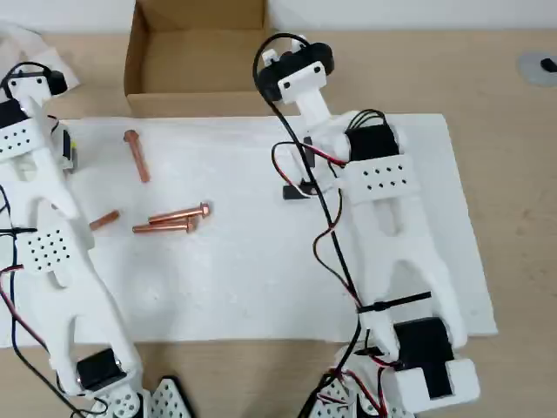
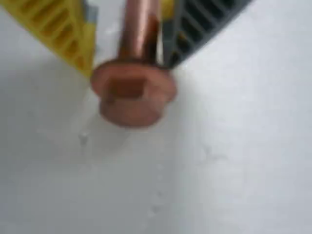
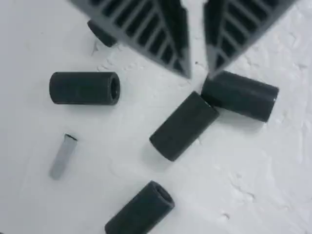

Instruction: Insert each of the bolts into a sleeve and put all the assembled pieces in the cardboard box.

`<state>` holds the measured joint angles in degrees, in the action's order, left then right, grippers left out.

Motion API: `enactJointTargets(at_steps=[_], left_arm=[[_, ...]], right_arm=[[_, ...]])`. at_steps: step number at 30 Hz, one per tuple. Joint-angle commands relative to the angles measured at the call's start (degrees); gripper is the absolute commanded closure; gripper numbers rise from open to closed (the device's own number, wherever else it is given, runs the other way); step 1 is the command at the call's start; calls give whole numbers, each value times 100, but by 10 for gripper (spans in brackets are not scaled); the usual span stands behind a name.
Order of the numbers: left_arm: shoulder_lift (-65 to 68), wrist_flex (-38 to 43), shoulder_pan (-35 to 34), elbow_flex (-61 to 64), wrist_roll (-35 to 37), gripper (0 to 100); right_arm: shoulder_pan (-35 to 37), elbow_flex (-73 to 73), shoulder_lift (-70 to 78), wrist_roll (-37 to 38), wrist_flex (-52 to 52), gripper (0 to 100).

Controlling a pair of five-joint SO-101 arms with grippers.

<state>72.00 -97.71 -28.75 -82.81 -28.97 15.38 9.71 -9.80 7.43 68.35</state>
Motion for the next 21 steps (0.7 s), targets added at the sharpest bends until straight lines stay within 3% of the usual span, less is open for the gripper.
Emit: enactJointTargets(at_steps=[1, 18, 21], left_arm=[[242, 70, -26, -18, 79, 893], [954, 70, -316, -26, 185, 894], [1042, 70, -413, -26, 176, 950]], right_arm=[[84, -4, -4, 0, -105, 952], [92, 4, -4, 0, -26, 952], [92, 4, -4, 0, 35, 952]])
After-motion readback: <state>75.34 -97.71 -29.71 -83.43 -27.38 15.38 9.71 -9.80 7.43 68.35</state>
